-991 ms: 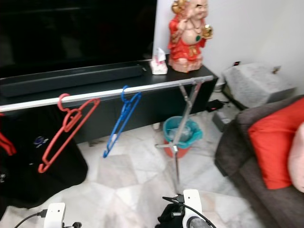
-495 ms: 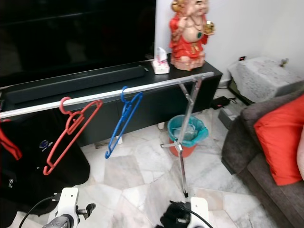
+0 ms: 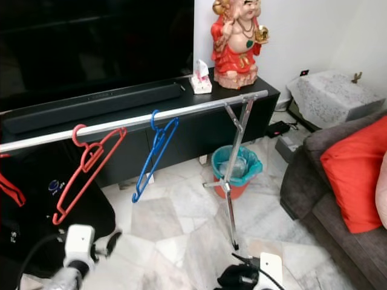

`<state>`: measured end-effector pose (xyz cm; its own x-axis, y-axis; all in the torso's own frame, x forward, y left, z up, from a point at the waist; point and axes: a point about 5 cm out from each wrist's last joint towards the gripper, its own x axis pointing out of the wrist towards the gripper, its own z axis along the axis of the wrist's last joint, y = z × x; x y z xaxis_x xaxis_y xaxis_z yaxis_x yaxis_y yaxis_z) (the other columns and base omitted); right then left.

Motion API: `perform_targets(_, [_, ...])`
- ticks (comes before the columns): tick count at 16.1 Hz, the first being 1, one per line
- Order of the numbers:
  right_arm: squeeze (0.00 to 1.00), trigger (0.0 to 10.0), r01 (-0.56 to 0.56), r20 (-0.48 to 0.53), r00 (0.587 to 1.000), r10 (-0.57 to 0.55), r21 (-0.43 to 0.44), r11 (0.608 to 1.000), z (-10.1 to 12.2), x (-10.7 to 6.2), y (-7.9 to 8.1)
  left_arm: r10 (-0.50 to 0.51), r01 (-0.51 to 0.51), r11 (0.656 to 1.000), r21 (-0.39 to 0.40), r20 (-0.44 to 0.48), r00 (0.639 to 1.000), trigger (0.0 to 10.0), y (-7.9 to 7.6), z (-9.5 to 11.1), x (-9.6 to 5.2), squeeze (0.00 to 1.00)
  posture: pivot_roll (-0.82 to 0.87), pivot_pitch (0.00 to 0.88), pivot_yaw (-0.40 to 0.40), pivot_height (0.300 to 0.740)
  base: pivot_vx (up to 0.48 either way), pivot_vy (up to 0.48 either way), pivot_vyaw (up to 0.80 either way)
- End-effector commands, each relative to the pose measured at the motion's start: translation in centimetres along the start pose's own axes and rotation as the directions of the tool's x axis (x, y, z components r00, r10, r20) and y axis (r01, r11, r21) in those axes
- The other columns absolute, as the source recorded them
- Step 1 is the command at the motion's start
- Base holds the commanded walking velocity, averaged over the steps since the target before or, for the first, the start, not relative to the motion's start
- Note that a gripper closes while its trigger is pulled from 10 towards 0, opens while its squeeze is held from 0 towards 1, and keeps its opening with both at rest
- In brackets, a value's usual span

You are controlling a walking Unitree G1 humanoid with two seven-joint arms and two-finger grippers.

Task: Hang hanger

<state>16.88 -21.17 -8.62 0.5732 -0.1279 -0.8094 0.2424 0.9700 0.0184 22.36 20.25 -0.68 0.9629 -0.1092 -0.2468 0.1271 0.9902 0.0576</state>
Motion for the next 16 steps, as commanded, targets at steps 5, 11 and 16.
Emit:
perform_targets(5, [0.00,10.0,0.017,0.028,0.999,-0.018,0.016,1.000,0.1,-0.1,-0.2,-0.147,0.131,0.988,0.075,0.263,0.954,10.0,-1.7,8.1,2.7,0.00,-0.15,0.000,-0.018,0.740,0.000,0.000,0.00])
perform_targets(11, [0.00,10.0,0.037,0.026,0.999,-0.038,0.033,0.999,-0.2,-0.1,-0.3,-0.080,0.076,0.997,0.024,0.249,0.965,10.0,-2.4,9.2,4.5,0.00,-0.18,0.015,-0.004,0.740,0.000,0.000,0.00])
perform_targets(16, [0.00,10.0,0.038,0.021,0.999,-0.038,0.027,0.999,-0.2,-0.1,-0.4,-0.076,0.082,0.996,-0.034,0.149,0.986,10.0,-2.6,8.2,5.2,1.00,-0.17,0.035,-0.008,0.740,0.000,0.000,0.00])
